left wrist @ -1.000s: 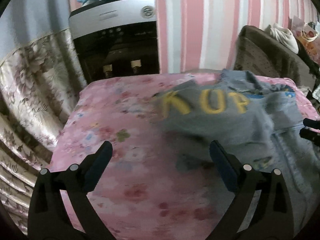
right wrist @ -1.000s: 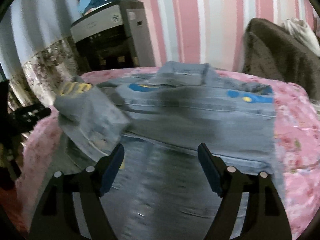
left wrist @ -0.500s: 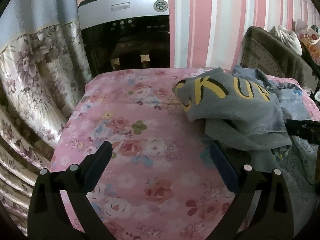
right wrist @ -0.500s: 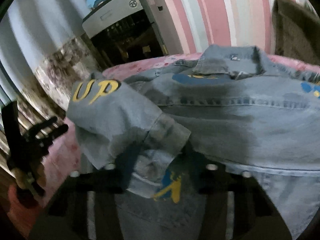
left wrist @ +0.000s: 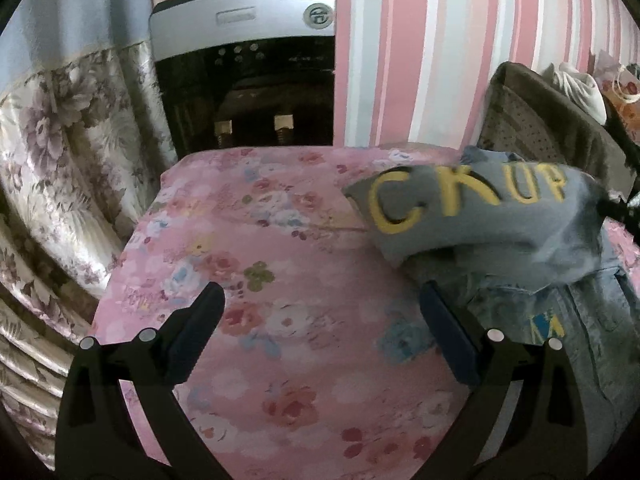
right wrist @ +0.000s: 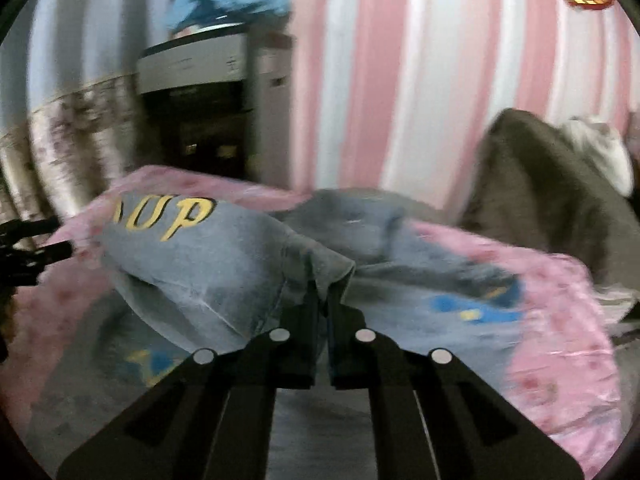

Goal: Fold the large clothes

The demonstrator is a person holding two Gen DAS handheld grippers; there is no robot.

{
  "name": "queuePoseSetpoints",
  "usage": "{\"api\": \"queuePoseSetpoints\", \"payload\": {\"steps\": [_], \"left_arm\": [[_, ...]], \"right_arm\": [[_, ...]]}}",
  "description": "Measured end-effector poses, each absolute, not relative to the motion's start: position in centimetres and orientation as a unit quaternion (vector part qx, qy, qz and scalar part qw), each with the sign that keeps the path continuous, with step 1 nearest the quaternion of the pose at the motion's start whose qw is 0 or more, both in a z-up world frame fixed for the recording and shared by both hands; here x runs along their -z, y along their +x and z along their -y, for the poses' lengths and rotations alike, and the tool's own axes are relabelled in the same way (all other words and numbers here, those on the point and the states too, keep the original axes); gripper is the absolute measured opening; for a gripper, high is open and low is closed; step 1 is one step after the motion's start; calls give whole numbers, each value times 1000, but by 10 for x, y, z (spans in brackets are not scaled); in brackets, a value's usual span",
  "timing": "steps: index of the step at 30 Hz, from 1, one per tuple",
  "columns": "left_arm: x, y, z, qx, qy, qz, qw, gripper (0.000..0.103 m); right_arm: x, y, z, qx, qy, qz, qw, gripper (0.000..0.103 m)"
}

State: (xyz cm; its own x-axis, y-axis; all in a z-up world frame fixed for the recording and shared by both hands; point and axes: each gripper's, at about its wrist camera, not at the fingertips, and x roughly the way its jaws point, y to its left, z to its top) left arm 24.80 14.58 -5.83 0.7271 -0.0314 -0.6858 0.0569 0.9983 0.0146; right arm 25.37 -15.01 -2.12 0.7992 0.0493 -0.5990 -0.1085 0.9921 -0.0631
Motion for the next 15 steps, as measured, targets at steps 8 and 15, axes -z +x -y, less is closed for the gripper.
{"api": "queuePoseSetpoints", "payload": {"steps": [8, 15], "left_arm": [[44, 256, -112, 42, 39, -357, 932, 99], [47, 271, -79, 65, 53, -371, 925, 100]], "right_arm": [[5, 262, 248, 75, -44, -329, 940, 3], [40, 278, 284, 60, -8, -397, 916, 13]]}}
